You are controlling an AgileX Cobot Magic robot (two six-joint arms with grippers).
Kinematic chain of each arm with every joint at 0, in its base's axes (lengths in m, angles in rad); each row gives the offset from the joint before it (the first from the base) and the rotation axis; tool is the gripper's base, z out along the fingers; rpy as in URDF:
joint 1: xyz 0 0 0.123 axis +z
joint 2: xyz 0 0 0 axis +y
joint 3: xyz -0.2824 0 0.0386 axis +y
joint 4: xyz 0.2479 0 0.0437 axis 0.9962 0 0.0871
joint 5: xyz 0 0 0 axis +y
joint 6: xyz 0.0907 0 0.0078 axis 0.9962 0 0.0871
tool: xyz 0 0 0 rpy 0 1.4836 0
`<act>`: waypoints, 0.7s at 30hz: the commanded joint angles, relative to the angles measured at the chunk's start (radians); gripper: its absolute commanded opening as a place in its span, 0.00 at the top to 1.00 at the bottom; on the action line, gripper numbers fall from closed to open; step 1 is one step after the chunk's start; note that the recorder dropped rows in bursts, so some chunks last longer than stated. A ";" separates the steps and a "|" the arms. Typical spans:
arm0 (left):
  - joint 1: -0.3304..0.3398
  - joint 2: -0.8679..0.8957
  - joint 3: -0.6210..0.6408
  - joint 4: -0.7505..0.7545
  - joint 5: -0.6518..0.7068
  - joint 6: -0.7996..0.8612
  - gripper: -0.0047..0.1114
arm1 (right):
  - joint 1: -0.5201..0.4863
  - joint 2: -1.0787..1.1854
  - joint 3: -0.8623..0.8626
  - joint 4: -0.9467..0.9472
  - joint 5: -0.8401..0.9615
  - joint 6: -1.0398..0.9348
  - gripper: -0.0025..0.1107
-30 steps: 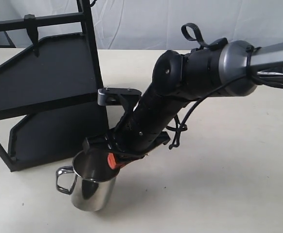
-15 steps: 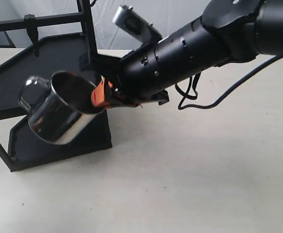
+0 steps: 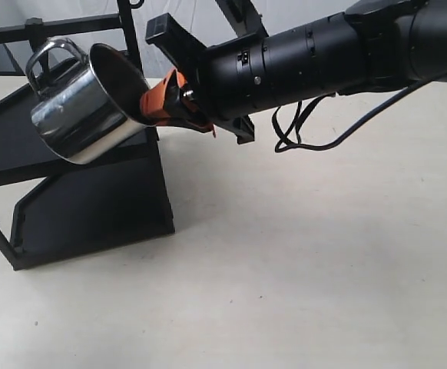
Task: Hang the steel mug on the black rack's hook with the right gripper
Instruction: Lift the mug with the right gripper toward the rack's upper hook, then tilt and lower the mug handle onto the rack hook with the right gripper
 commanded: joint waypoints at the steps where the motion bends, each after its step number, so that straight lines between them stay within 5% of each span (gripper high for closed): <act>1: -0.006 -0.003 0.000 -0.003 0.001 0.000 0.95 | -0.006 0.017 -0.005 0.057 0.051 -0.011 0.99; 21: -0.006 -0.003 0.000 -0.001 0.001 0.000 0.95 | -0.004 0.008 -0.005 0.070 0.131 0.046 0.99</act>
